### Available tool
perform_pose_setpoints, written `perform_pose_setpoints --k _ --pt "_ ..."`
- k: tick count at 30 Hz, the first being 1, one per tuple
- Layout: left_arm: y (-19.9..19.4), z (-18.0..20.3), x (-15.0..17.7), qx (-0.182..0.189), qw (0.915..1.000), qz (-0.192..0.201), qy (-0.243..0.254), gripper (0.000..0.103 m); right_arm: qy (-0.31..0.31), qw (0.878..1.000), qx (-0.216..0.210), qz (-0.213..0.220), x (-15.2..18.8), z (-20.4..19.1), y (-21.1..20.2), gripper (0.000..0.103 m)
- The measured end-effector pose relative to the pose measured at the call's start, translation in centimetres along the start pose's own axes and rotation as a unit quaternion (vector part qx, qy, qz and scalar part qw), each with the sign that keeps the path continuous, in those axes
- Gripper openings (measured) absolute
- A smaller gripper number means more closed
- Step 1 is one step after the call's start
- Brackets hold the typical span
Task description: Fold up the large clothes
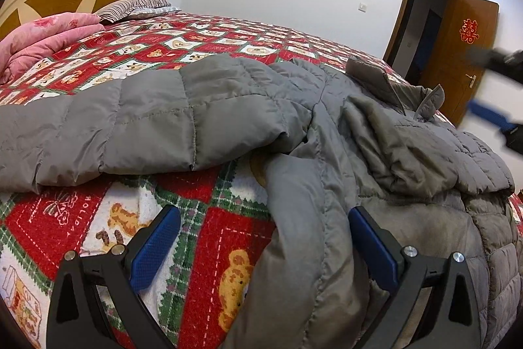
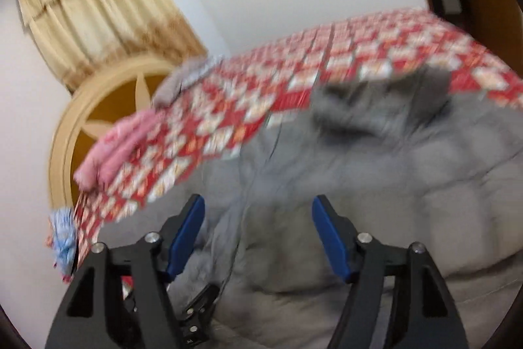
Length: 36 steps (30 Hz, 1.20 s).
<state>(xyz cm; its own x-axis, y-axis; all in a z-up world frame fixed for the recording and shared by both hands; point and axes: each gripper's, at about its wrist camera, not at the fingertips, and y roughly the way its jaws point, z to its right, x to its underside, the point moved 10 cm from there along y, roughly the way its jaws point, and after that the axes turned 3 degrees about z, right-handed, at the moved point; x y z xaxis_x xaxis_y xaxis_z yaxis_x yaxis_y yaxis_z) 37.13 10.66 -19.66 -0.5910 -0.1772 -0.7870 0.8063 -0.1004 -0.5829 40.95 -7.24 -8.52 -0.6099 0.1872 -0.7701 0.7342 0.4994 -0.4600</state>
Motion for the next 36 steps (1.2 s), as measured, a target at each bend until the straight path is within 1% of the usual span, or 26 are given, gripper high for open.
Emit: perform_pose_setpoints --k 1,2,3,4,5,6,8,9,11,13,14,15,16,17,19,21,23,25,26,27,28,29,31,34,35,36 --pt "0.0 0.0 0.0 -0.001 1.0 0.0 0.001 0.102 -0.005 1.0 0.019 0.02 -1.3 1.2 -2.0 0.072" --pt "0.0 0.0 0.0 -0.002 1.0 -0.001 0.001 0.102 -0.011 0.998 0.044 0.031 -2.1 2.5 -3.1 0.07" --pt "0.0 0.1 0.0 -0.003 1.0 -0.001 0.002 0.102 -0.017 0.996 0.083 0.039 -2.7 4.0 -4.2 0.061" --pt "0.1 0.1 0.1 -0.004 1.0 -0.001 0.003 0.102 -0.023 0.99 0.132 0.045 -3.3 6.1 -5.5 0.056" --pt "0.1 0.2 0.1 -0.006 1.0 -0.003 0.004 0.102 -0.022 0.982 0.183 0.05 -3.6 8.6 -6.8 0.046" --pt "0.2 0.2 0.1 -0.008 0.9999 -0.006 0.005 0.102 -0.015 0.972 0.227 0.053 -3.6 11.0 -7.7 0.04" --pt "0.3 0.3 0.1 -0.017 0.9997 -0.014 0.011 0.102 0.019 0.953 0.297 0.05 -2.9 16.1 -9.3 0.036" --pt "0.5 0.4 0.1 -0.024 0.9993 -0.021 0.016 0.102 0.046 0.948 0.313 0.043 -2.2 18.3 -9.7 0.035" --pt "0.7 0.6 0.1 -0.041 0.9978 -0.041 0.03 0.102 0.099 0.942 0.32 0.027 -0.5 21.7 -9.6 0.035" --pt "0.4 1.5 -0.5 -0.041 0.9959 -0.064 0.049 0.102 0.14 0.938 0.316 -0.006 2.1 23.8 -8.7 0.035" --pt "-0.1 1.9 -1.0 -0.039 0.9958 -0.063 0.054 0.102 0.153 0.938 0.311 -0.021 3.3 24.3 -8.1 0.035" --pt "-0.9 2.6 -1.8 -0.035 0.9962 -0.052 0.06 0.102 0.16 0.939 0.304 -0.032 4.5 24.6 -7.8 0.034" --pt "-2.0 3.8 -3.1 -0.031 0.9967 -0.031 0.068 0.102 0.161 0.939 0.301 -0.033 5.4 24.7 -7.5 0.034" --pt "-2.6 4.6 -3.9 -0.029 0.9967 -0.016 0.074 0.102 0.148 0.94 0.307 -0.021 5.6 24.5 -7.8 0.034" --pt "-3.0 6.7 -5.3 -0.03 0.9956 0.0 0.089 0.102 0.125 0.937 0.326 -0.023 5.9 23.8 -7.7 0.035" --pt "-2.0 8.8 -5.7 -0.033 0.9935 -0.003 0.109 0.102 0.116 0.933 0.339 -0.034 6.1 23.1 -8.0 0.035" --pt "-0.3 10.3 -5.6 -0.053 0.9898 -0.005 0.132 0.102 0.12 0.931 0.342 -0.04 5.9 22.7 -8.8 0.035" --pt "1.8 11.1 -5.2 -0.073 0.9858 -0.013 0.15 0.102 0.113 0.934 0.339 -0.006 4.7 22.1 -10.3 0.036" --pt "2.9 11.0 -5.0 -0.088 0.9842 -0.023 0.152 0.102 0.094 0.934 0.345 0.014 3.6 21.4 -11.0 0.037" --pt "4.0 10.9 -4.5 -0.1 0.9833 -0.033 0.149 0.102 0.071 0.933 0.352 0.029 2.6 20.7 -11.3 0.046" --pt "4.8 10.7 -4.2 -0.107 0.9831 -0.041 0.143 0.102 0.058 0.933 0.355 0.033 2.2 20.6 -11.1 0.053" --pt "5.6 10.4 -3.8 -0.112 0.9832 -0.051 0.134 0.102 0.05 0.934 0.353 0.032 2.2 20.2 -10.7 0.063" --pt "6.6 9.9 -3.1 -0.118 0.9835 -0.065 0.121 0.102 0.052 0.937 0.345 0.015 3.2 20.2 -9.5 0.064" --pt "7.1 9.8 -2.6 -0.109 0.9848 -0.075 0.112 0.102 0.059 0.939 0.337 -0.032 6.3 22.3 -6.6 0.064" --pt "7.2 9.7 -2.4 -0.104 0.9856 -0.08 0.107 0.102 0.064 0.94 0.333 -0.04 6.7 22.9 -5.9 0.064" --pt "7.4 9.7 -2.2 -0.1 0.9862 -0.085 0.101 0.102 0.062 0.941 0.332 -0.033 6.4 22.8 -6.1 0.066"
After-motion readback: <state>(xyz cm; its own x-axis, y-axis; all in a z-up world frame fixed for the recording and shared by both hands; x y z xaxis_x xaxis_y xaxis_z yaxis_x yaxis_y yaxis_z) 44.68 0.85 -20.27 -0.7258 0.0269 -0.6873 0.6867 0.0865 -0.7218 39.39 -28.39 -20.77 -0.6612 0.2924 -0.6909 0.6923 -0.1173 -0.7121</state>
